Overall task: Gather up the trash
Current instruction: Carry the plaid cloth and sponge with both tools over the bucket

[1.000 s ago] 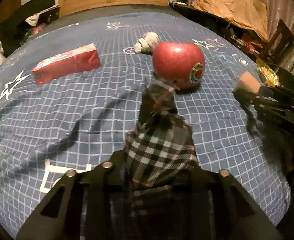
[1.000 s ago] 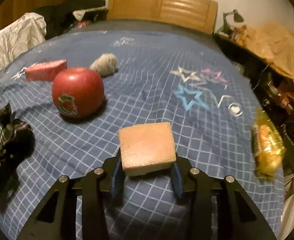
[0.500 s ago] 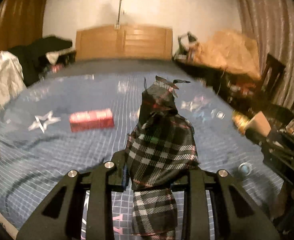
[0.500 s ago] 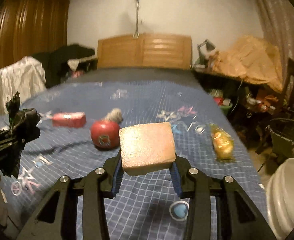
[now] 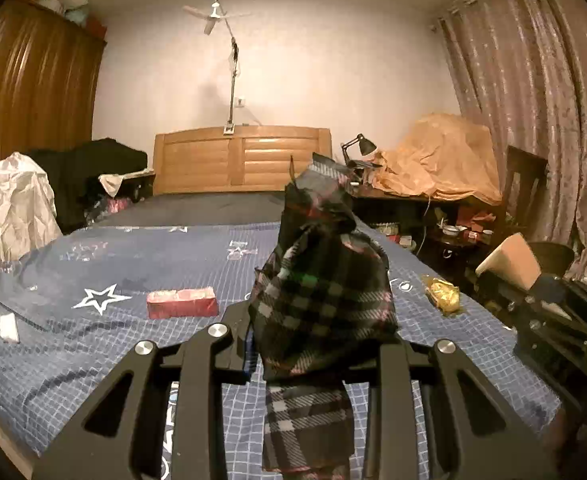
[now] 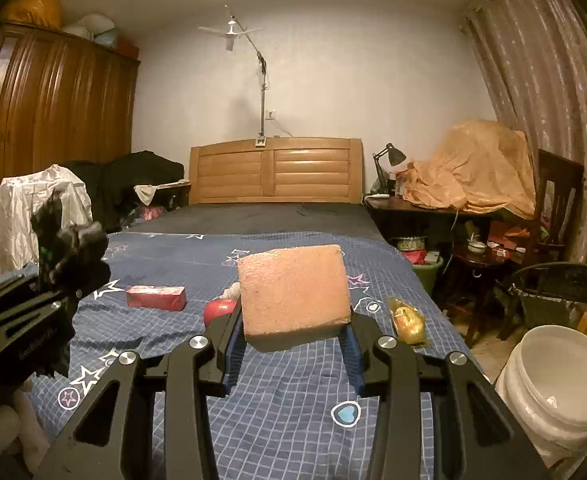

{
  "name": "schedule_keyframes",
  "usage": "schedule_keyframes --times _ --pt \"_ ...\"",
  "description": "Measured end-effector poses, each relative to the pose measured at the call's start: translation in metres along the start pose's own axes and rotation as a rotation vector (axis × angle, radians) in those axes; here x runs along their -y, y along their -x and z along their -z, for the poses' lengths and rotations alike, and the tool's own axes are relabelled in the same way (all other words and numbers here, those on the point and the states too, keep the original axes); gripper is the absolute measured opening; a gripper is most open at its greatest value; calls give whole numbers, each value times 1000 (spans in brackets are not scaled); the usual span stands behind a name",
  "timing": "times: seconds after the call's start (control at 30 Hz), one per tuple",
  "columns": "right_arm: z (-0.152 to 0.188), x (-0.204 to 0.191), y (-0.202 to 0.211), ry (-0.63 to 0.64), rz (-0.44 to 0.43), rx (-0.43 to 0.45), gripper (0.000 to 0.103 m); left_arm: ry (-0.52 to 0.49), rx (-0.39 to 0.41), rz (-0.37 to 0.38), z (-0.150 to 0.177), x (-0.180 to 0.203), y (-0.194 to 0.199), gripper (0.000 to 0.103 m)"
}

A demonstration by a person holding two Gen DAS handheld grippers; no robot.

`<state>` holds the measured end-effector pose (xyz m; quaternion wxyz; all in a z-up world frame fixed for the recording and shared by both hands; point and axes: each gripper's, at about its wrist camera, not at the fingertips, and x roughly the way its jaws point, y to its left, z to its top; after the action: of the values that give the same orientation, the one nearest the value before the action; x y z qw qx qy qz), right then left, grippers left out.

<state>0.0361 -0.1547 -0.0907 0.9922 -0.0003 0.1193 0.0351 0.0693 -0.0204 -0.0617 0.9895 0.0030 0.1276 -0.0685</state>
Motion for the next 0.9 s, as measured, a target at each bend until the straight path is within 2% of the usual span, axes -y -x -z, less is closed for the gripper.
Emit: schedule_keyframes --times 0.5,0.9 --pt "-1 4 10 5 6 -13 42 -5 -16 13 -7 1 -6 28" --pt "-25 68 10 -4 119 -30 43 -51 -64 93 -21 46 -39 28"
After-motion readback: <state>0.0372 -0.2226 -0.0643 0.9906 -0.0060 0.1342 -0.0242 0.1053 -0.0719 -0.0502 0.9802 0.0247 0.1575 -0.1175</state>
